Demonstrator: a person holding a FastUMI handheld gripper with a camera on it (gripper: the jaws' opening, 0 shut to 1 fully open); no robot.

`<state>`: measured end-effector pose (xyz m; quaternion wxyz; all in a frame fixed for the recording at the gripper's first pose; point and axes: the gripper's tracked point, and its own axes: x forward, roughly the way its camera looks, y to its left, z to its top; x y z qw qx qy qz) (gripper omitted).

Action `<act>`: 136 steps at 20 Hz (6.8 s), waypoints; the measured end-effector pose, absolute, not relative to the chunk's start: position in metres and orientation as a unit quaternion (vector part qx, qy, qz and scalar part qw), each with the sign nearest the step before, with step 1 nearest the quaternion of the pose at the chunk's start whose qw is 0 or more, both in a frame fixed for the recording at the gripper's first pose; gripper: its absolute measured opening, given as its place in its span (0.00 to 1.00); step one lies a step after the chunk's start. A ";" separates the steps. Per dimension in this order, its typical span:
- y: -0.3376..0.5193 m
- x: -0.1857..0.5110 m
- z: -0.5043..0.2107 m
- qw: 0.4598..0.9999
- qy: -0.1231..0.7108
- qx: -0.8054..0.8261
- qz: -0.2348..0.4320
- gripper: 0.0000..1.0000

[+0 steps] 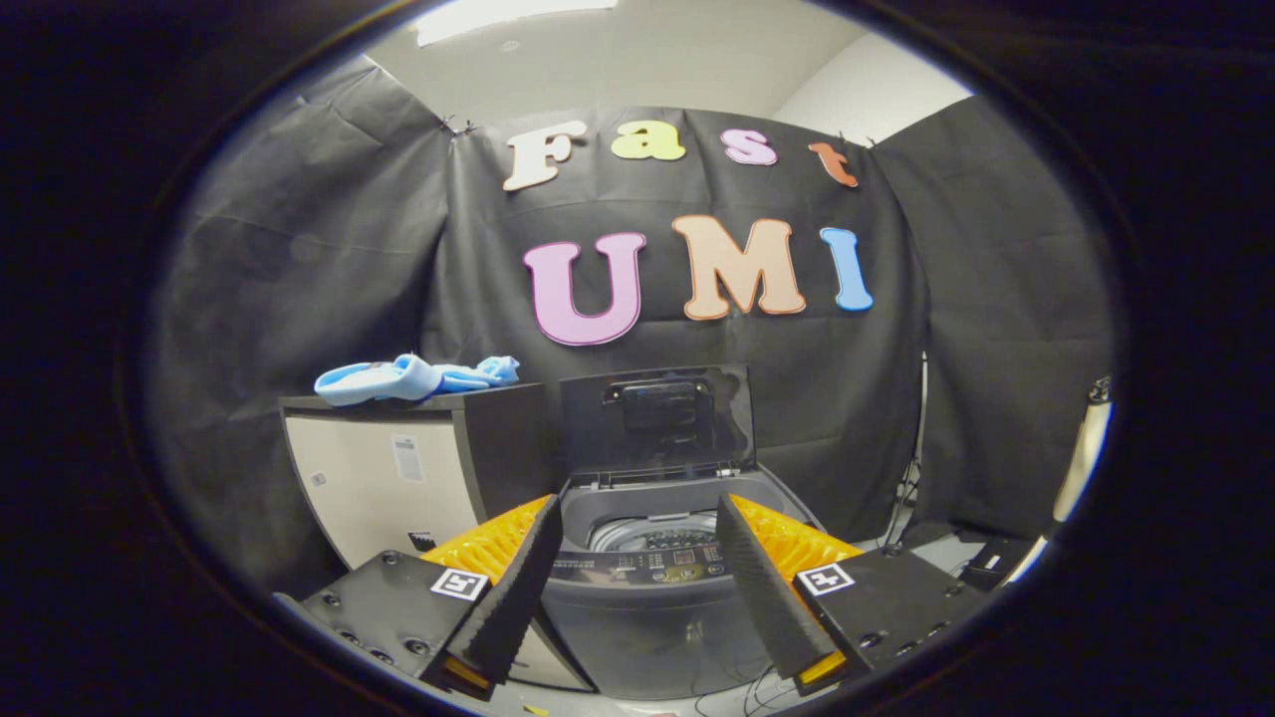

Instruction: Put the clothes into the washing machine and then close the washing machine lid.

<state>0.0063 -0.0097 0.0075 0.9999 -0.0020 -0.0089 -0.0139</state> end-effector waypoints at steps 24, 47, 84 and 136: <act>-0.013 0.092 0.026 1.000 -0.008 0.013 -0.015 0.97; 0.153 0.205 0.142 0.999 -0.006 0.021 0.033 0.97; 0.268 0.257 0.066 0.929 0.310 0.017 0.202 0.01; -0.122 0.323 -0.098 0.957 0.267 0.022 -0.108 0.68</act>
